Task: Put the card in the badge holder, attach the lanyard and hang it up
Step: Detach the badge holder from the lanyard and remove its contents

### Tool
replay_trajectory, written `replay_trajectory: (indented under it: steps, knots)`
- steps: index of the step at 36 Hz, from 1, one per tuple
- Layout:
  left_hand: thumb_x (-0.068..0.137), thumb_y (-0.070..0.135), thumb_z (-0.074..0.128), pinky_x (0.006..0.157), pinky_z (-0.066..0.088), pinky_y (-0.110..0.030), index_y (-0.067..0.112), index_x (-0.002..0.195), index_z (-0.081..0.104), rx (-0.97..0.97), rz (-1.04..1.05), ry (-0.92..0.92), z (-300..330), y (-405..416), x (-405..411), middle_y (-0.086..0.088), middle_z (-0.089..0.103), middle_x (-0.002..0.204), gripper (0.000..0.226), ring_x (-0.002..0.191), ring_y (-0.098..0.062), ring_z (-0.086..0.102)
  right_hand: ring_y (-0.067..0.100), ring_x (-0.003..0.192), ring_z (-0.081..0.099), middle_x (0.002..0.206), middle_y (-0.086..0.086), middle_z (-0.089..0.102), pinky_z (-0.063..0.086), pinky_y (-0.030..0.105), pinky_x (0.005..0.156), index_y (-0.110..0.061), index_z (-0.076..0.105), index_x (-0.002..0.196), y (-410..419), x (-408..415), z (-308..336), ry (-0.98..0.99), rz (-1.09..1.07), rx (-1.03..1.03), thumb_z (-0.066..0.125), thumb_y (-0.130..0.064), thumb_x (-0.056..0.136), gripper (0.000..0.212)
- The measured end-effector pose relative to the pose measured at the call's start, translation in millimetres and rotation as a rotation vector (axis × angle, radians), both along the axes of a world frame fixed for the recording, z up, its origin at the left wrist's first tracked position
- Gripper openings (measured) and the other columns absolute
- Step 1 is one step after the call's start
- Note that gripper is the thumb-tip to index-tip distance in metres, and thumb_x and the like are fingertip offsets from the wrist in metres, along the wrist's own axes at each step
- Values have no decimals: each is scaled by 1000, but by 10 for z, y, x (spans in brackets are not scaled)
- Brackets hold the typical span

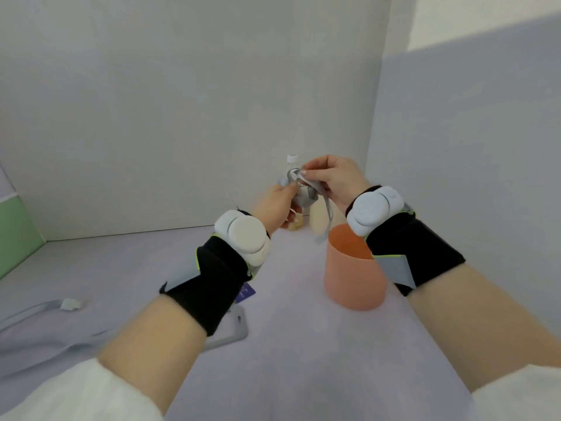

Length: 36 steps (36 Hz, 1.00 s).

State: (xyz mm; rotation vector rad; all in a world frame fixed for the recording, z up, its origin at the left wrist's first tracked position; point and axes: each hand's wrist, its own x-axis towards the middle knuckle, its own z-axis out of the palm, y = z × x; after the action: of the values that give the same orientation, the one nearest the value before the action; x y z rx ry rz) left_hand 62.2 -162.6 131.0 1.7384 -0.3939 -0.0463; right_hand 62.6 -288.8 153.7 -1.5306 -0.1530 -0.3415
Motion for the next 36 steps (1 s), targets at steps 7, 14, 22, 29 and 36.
replay_trajectory:
  steps: [7, 14, 22, 29, 36]
  knots:
    - [97, 36, 33, 43, 31, -22, 17, 66, 48, 112, -37, -108, 24, -522, 57, -2, 49, 61, 39, 44, -12, 42, 14, 70, 63, 78, 2, 62, 54, 21, 61, -13, 58, 75, -529, -52, -20, 28, -52, -47, 66, 3, 77, 18]
    - [97, 34, 32, 48, 38, -22, 14, 76, 54, 241, -99, -142, -224, -867, 159, -1, 53, 62, 36, 49, -14, 46, 16, 71, 62, 76, 4, 60, 54, 24, 70, -11, 57, 75, -888, -46, -243, 86, -103, -75, 64, 9, 76, 21]
    - [96, 37, 35, 89, 44, -38, 23, 75, 50, 573, -108, -202, -576, -938, 259, -1, 62, 75, 29, 84, -26, 61, 18, 69, 57, 68, 4, 57, 49, 27, 72, -14, 57, 71, -1059, 21, -606, 227, -119, -373, 67, 5, 75, 21]
    - [92, 40, 39, 93, 21, -37, 24, 62, 44, 924, -96, -385, -616, -969, 175, 6, 53, 69, 34, 94, -24, 55, 19, 70, 61, 70, 6, 63, 53, 33, 82, 4, 64, 81, -1134, -21, -694, 272, -83, -467, 69, -19, 79, 23]
    - [90, 54, 34, 93, 20, -39, 24, 63, 52, 1000, -124, -446, -674, -974, 181, 4, 49, 64, 44, 94, -20, 43, 13, 58, 54, 57, 0, 59, 42, 25, 66, -11, 57, 49, -1159, -78, -662, 208, -282, -704, 43, -46, 91, 56]
